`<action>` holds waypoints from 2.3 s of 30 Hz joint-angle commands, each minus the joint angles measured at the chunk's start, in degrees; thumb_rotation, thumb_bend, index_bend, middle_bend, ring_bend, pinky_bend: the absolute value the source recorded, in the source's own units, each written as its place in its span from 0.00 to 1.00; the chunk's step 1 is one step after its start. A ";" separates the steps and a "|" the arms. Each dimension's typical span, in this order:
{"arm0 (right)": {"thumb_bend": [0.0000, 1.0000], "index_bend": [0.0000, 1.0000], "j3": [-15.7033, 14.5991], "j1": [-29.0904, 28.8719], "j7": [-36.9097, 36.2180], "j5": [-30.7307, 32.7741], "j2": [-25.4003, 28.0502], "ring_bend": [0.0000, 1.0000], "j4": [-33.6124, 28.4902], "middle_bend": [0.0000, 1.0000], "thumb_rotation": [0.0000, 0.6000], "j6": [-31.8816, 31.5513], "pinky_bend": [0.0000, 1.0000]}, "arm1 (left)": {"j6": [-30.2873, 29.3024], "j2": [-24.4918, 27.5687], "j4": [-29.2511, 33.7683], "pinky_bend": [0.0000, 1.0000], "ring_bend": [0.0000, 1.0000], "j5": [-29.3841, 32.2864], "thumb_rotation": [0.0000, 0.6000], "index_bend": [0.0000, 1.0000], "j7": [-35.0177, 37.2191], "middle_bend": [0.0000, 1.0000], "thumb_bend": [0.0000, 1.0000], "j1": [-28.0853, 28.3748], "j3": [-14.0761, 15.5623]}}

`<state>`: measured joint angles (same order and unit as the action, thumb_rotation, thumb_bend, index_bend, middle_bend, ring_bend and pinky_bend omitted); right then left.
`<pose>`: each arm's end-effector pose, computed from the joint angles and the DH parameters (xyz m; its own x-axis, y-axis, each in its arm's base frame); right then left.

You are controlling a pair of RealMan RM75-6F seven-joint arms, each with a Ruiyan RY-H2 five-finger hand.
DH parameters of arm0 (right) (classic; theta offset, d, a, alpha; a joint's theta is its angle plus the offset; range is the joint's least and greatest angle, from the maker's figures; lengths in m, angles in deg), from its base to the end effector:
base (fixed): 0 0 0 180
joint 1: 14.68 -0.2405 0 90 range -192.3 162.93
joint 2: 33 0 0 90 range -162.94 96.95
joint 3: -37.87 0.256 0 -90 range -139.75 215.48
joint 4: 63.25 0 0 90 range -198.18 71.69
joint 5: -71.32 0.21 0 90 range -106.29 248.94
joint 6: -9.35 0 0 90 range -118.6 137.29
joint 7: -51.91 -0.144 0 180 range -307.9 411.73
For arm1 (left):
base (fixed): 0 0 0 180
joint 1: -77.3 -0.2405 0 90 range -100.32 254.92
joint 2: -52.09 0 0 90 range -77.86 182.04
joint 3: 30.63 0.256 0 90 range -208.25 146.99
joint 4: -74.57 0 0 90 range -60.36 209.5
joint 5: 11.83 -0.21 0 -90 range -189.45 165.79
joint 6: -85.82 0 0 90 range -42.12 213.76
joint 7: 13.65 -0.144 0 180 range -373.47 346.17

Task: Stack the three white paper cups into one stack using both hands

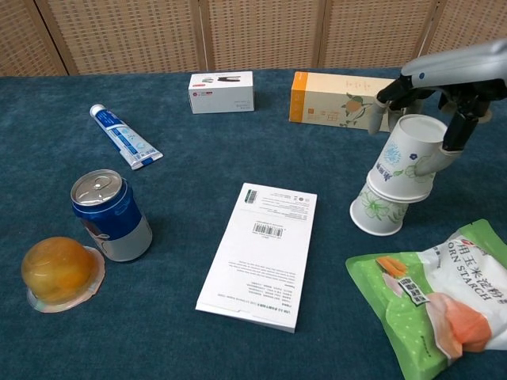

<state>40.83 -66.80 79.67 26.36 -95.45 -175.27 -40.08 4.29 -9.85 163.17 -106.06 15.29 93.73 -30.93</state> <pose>-0.1298 -0.3187 0.0680 0.5587 -0.4293 0.7096 -0.8236 -0.3874 0.4142 -0.2761 0.2308 0.1551 0.0588 0.1491 0.9871 0.9602 -0.2788 -0.0151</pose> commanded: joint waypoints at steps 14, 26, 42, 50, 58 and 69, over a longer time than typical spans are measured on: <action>0.22 0.15 -1.98 0.88 0.40 -0.55 -0.24 0.25 0.40 0.33 1.00 -1.05 0.74 | -0.93 0.97 1.00 0.14 0.00 -0.41 1.00 0.00 -0.16 0.00 0.49 -0.36 0.13; 0.22 0.15 -1.21 4.91 -2.52 -5.57 1.30 0.25 1.91 0.33 1.00 -6.89 0.73 | -1.80 1.69 1.53 0.14 0.00 -0.37 1.00 0.00 -1.27 0.00 0.49 -1.21 0.41; 0.25 0.11 -0.68 18.48 -17.41 -21.13 2.09 0.08 14.15 0.26 1.00 -21.51 0.50 | -3.24 2.38 5.03 0.10 0.00 0.53 0.93 0.00 -7.13 0.00 0.49 -4.83 2.30; 0.26 0.07 -1.74 26.26 -22.82 -26.23 0.84 0.00 20.61 0.20 1.00 -28.84 0.37 | -7.19 1.12 5.80 0.07 0.00 1.14 0.77 0.00 -14.73 0.00 0.49 -8.95 3.13; 0.26 0.07 -2.27 32.86 -26.64 -28.61 0.85 0.00 23.00 0.20 1.00 -33.68 0.37 | -10.52 0.34 6.14 0.05 0.00 -0.01 0.76 0.00 -18.23 0.00 0.49 -11.65 3.48; 0.26 0.07 -1.41 36.24 -28.16 -31.02 -0.14 0.00 24.21 0.20 1.00 -34.23 0.37 | -12.53 1.16 7.78 0.05 0.00 -2.35 0.76 0.00 -20.57 0.00 0.49 -13.13 3.71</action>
<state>39.34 -30.62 51.54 -4.59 -95.52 -151.12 -74.38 -8.23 -8.69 170.94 -108.40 -5.29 80.60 -27.21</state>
